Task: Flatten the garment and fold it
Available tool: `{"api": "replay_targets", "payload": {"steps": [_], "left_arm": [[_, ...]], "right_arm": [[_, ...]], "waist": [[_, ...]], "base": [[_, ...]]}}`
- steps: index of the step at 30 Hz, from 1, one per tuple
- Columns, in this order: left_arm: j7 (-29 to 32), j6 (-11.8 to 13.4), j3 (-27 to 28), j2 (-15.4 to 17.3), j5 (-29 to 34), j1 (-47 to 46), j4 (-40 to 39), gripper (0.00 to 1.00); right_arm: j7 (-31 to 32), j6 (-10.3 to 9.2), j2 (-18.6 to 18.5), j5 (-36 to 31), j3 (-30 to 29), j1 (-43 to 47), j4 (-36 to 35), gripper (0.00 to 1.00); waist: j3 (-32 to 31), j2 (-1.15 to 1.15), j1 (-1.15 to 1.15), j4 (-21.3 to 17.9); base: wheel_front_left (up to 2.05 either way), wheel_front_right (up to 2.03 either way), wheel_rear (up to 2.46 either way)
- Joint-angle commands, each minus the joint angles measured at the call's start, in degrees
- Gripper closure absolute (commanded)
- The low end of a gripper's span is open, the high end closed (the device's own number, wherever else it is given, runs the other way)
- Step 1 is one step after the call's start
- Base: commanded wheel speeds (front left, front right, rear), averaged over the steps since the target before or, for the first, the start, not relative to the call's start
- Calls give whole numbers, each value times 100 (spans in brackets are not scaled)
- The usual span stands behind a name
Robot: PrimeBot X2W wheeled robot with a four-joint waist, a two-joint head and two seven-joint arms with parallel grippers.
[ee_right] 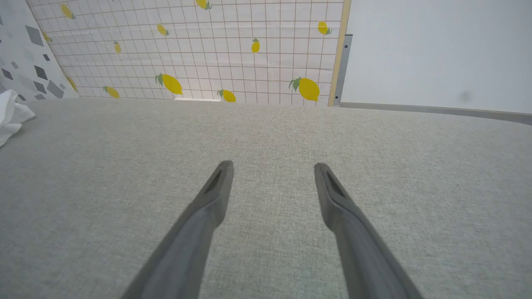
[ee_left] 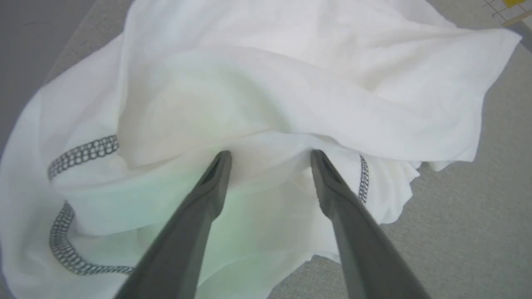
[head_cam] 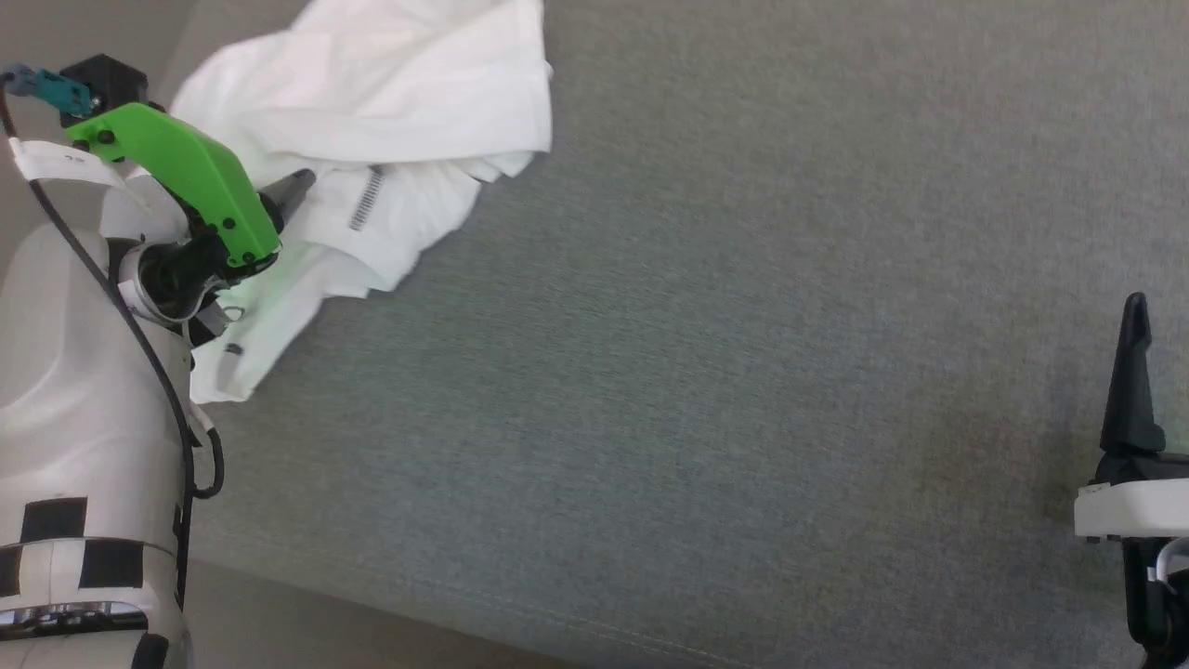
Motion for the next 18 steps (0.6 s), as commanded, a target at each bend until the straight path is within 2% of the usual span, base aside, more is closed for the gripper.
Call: {"api": "replay_targets", "payload": {"steps": [1, 8, 9, 10, 12, 18], "left_arm": [[63, 70, -43, 20, -48, -61, 41, 0], [326, 98, -269, -204, -41, 264, 179, 0], [260, 90, -324, -212, 13, 308, 173, 58], [152, 86, -328, -226, 27, 337, 160, 100], [-143, 121, -318, -229, 84, 391, 149, 100], [-1842, 392, 135, -265, 82, 331, 18, 100]], "right_arm": [[7, -9, -3, 25, -8, 6, -69, 0], [21, -9, -3, 26, -29, -47, -93, 0], [19, -9, -3, 21, -11, -62, -70, 0], [15, -9, -3, 19, 3, -76, -51, 0], [1, -9, -3, 23, 38, -103, 0, 0], [-60, -9, -3, 80, 158, -82, 216, 0]], "waist": [[452, 0, -1, -315], [580, 0, -1, -236], [570, 0, -1, -219], [551, 0, -1, -204], [487, 0, -1, -173], [81, 0, -1, -68]], "base": [[0, 0, 0], [0, 0, 0], [0, 0, 0], [0, 0, 0], [0, 0, 0], [0, 0, 0]]}}
